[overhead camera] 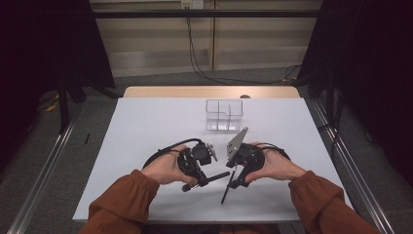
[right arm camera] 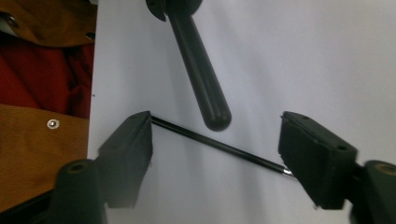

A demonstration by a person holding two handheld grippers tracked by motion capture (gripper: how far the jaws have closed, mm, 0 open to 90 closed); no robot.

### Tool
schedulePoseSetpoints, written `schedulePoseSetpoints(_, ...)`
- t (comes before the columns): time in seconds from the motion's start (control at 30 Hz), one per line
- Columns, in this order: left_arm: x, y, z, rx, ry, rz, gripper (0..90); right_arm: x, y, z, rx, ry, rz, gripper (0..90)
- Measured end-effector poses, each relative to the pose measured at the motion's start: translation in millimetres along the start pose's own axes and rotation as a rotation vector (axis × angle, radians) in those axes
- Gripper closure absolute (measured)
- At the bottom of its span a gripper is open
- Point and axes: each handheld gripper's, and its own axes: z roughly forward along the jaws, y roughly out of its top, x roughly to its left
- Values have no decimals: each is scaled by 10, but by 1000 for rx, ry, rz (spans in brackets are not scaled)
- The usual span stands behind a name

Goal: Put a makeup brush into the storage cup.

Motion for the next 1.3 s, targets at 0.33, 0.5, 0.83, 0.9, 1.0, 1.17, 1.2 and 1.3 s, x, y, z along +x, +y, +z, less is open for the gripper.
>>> schedulePoseSetpoints(0.33, 3, -21, 11, -5, 5, 13, 780, 4, 68, 10, -19, 0, -48, 520)
schedulePoseSetpoints(0.5, -6, -16, 39, -16, 13, 12, 780, 19, 97, 17, -31, 3, -68, 591)
schedulePoseSetpoints(0.83, -5, -17, 38, -15, 8, 21, 780, 37, 117, 68, -30, 13, -99, 705)
schedulePoseSetpoints(0.9, 2, -18, 33, -8, 7, 36, 780, 37, 118, 76, -25, 11, -102, 728)
schedulePoseSetpoints(1.0, -7, -27, 39, -20, 2, 19, 779, 34, 115, 78, -25, 16, -102, 763)
schedulePoseSetpoints(1.17, -3, -42, 47, -48, -3, 15, 777, 23, 102, 84, -24, 30, -110, 778)
schedulePoseSetpoints(1.2, 13, -39, 38, -32, -8, 40, 777, 21, 102, 83, -24, 33, -111, 780)
schedulePoseSetpoints(1.3, -1, -43, 59, -51, -3, 25, 773, 28, 99, 85, -21, 48, -108, 789)
